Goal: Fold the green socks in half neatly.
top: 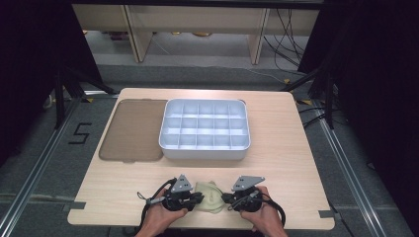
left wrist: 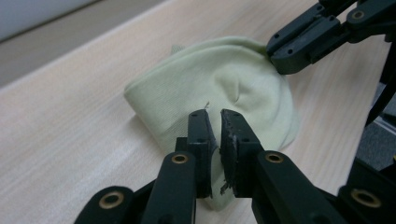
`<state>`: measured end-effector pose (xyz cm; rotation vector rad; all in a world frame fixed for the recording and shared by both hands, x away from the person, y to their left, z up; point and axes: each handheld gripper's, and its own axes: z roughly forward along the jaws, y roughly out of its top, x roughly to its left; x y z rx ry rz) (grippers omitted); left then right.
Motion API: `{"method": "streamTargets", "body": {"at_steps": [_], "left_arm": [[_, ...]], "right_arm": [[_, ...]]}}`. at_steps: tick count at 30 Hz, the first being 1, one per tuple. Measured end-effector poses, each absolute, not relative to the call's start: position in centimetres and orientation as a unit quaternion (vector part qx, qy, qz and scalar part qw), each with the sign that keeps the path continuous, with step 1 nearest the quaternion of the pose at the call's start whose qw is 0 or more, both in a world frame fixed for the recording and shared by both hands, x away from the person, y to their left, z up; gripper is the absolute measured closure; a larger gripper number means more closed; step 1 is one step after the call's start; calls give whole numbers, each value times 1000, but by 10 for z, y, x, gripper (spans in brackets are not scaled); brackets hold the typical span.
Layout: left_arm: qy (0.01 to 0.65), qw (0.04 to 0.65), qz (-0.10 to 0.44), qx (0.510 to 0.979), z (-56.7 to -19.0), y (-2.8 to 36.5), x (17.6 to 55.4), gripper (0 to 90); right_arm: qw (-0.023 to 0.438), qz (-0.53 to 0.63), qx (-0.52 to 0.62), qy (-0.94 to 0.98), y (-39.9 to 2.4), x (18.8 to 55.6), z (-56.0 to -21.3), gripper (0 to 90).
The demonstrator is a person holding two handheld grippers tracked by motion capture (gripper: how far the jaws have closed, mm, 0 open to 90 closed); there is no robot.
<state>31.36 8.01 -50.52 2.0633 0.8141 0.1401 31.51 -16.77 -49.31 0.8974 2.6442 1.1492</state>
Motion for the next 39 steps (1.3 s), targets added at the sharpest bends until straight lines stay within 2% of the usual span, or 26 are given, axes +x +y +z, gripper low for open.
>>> {"method": "streamTargets", "body": {"at_steps": [5, 14, 29, 39], "left_arm": [[327, 452, 82, 826, -492, 76, 328, 822], [343, 420, 79, 837, -509, 81, 353, 835], [346, 412, 88, 839, -512, 82, 352, 833], [351, 426, 87, 829, -510, 83, 350, 810]], "right_arm": [[93, 403, 283, 865, -160, 322, -478, 862], [85, 384, 286, 874, -151, 342, -491, 871], [99, 362, 299, 877, -160, 342, -501, 866], [95, 395, 289, 867, -159, 334, -483, 850]]}}
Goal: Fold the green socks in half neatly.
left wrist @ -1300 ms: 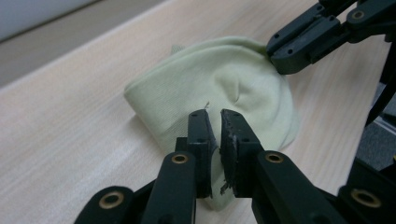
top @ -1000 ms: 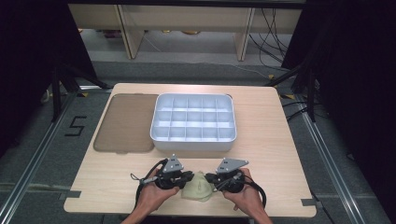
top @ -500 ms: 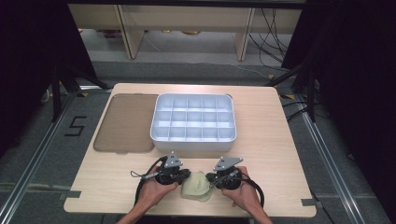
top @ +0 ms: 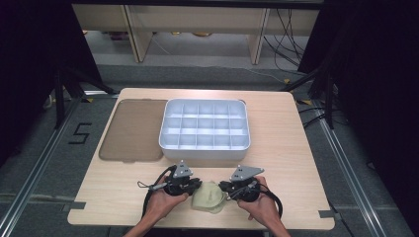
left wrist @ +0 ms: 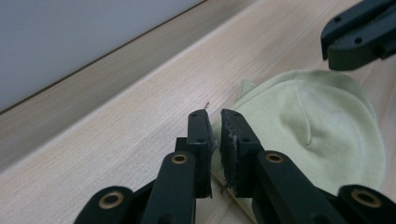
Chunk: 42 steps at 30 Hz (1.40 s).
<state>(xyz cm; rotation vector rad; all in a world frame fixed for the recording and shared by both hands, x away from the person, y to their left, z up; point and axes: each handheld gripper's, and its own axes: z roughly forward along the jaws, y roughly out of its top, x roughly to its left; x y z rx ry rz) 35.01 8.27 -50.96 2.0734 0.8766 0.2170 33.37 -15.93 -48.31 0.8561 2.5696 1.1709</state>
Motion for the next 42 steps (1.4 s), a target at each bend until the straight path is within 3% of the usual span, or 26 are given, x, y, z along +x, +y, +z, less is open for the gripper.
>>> {"method": "streamTargets", "body": {"at_steps": [10, 16, 25, 38, 42], "left_arm": [[350, 431, 74, 828, -498, 90, 338, 713], [373, 424, 50, 824, -495, 102, 332, 512], [411, 414, 13, 812, -502, 110, 319, 397], [406, 401, 26, 821, -509, 94, 313, 468], [399, 394, 27, 827, -511, 92, 315, 543]], "right_arm": [[92, 396, 280, 870, -155, 333, -484, 848], [89, 395, 279, 871, -154, 332, -484, 846], [90, 398, 276, 870, -153, 329, -484, 845], [84, 399, 268, 873, -151, 327, -488, 838], [83, 398, 273, 872, -152, 325, -487, 835]]}}
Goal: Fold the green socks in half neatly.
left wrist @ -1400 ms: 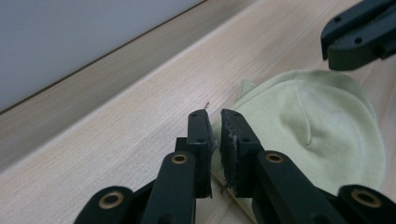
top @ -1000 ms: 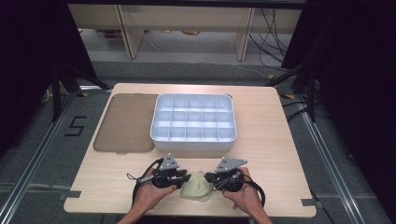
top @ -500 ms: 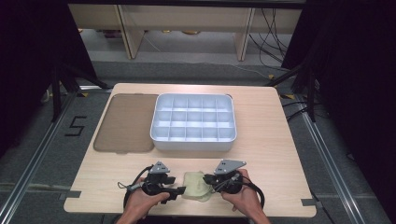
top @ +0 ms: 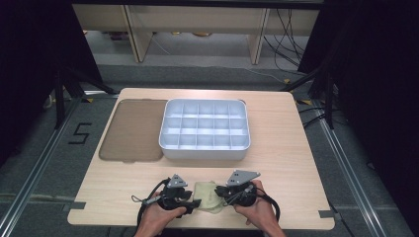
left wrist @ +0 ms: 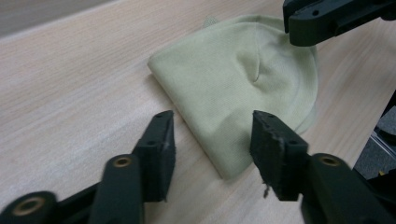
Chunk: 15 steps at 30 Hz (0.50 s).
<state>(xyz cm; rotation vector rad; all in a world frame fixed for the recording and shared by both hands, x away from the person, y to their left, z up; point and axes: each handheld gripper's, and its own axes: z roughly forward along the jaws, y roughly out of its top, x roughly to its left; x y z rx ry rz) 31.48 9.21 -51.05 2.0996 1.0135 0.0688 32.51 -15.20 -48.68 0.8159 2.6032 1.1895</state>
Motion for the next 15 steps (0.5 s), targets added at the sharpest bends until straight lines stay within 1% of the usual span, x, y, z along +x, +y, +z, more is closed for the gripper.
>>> {"method": "streamTargets", "body": {"at_steps": [3, 4, 5, 6, 7, 8, 9, 11, 12, 13, 15], "left_arm": [[400, 402, 27, 823, -512, 89, 316, 601], [393, 398, 32, 828, -512, 89, 316, 601], [396, 405, 28, 824, -513, 87, 315, 649], [396, 405, 28, 824, -513, 87, 315, 678], [395, 403, 28, 825, -513, 88, 315, 678], [394, 406, 29, 824, -514, 88, 315, 707], [409, 421, 19, 810, -516, 87, 314, 752], [403, 420, 24, 813, -514, 89, 315, 793], [402, 422, 26, 812, -514, 88, 314, 807], [393, 415, 31, 820, -513, 90, 315, 815], [391, 415, 33, 821, -512, 90, 315, 825]], "right_arm": [[87, 399, 265, 873, -152, 326, -488, 833], [91, 400, 264, 873, -153, 326, -487, 833], [81, 397, 270, 873, -153, 325, -486, 833], [81, 397, 270, 873, -153, 325, -486, 833], [82, 398, 269, 873, -153, 325, -486, 833], [91, 399, 265, 873, -153, 326, -487, 833], [90, 403, 263, 872, -153, 325, -487, 833], [78, 404, 267, 872, -153, 324, -486, 833], [76, 404, 267, 872, -153, 323, -486, 834], [86, 405, 263, 871, -153, 324, -486, 834], [77, 403, 266, 872, -152, 322, -485, 835]]}}
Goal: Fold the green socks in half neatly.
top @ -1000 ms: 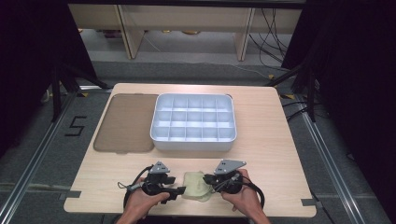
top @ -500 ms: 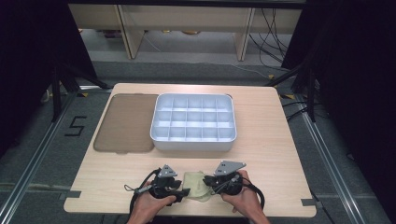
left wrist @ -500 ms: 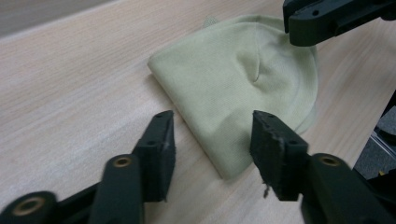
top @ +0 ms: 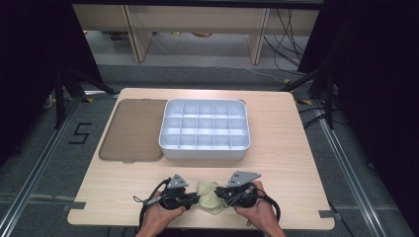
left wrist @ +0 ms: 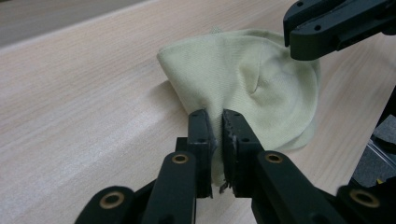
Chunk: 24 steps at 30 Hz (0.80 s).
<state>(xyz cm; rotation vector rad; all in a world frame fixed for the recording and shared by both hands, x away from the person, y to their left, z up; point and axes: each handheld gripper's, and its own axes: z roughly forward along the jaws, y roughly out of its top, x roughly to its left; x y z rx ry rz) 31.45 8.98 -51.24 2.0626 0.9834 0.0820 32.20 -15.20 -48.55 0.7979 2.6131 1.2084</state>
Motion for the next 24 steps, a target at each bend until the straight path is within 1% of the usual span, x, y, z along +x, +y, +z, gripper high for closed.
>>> {"method": "streamTargets", "body": {"at_steps": [7, 12, 16, 21, 24], "left_arm": [[390, 420, 54, 818, -505, 88, 312, 834], [379, 415, 62, 824, -502, 89, 311, 834], [385, 422, 64, 818, -501, 89, 311, 834], [378, 417, 65, 824, -501, 89, 311, 834], [379, 420, 65, 822, -501, 89, 311, 833]], "right_arm": [[55, 419, 258, 869, -146, 314, -486, 850], [36, 414, 252, 874, -134, 311, -496, 860], [27, 413, 248, 876, -128, 312, -501, 863], [36, 400, 242, 883, -119, 313, -512, 872], [29, 397, 248, 883, -120, 312, -511, 873]]}}
